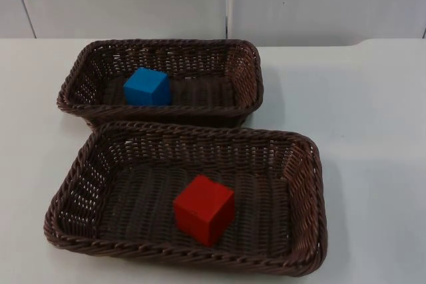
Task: Pick up one cube with the left hand and place it into the upper basket. Pick up one cube with the right hand and place it into the lower basket.
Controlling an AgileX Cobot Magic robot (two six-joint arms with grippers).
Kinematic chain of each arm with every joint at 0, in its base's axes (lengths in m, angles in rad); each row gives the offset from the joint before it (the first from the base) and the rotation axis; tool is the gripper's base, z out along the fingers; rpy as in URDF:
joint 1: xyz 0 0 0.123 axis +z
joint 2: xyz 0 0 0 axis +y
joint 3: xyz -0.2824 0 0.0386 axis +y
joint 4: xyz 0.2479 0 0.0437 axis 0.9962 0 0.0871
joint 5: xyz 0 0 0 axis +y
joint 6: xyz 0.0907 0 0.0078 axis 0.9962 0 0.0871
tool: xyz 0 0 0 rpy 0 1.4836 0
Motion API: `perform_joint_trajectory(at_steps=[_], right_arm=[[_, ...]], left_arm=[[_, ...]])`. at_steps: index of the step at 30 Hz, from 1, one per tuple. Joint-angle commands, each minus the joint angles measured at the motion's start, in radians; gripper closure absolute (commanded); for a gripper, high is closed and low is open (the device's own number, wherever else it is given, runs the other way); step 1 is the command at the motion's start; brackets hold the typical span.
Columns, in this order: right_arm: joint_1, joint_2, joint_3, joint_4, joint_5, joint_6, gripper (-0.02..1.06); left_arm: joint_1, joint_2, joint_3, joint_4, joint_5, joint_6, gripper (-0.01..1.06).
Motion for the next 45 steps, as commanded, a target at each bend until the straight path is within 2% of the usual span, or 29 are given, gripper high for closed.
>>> perform_joint_trajectory(at_steps=[1,8,12,16,24,41,43,45], right_arm=[[0.005,-0.061,0.003,-0.006,0.046,0.006,0.30],[0.005,-0.176,0.003,-0.006,0.151,0.014,0.30],[0.005,-0.256,0.003,-0.035,0.275,0.063,0.30],[0.005,-0.296,0.017,-0.052,0.334,0.078,0.30],[0.005,-0.314,0.121,-0.048,0.340,0.085,0.30],[0.005,-0.314,0.118,-0.050,0.340,0.085,0.30],[0.005,-0.314,0.118,-0.050,0.340,0.085,0.28],[0.005,-0.314,0.118,-0.050,0.340,0.085,0.19]], left_arm=[[-0.005,-0.030,0.006,0.060,0.013,-0.050,0.36],[-0.005,-0.030,0.017,0.081,0.027,-0.058,0.36],[-0.005,-0.030,0.081,0.074,0.033,-0.072,0.36],[-0.005,-0.030,0.089,0.072,0.021,-0.072,0.36],[-0.005,-0.030,0.090,0.074,0.022,-0.072,0.36],[-0.005,-0.030,0.090,0.073,0.022,-0.072,0.36],[-0.005,-0.030,0.090,0.071,0.022,-0.072,0.36],[-0.005,-0.030,0.090,0.071,0.022,-0.072,0.36]])
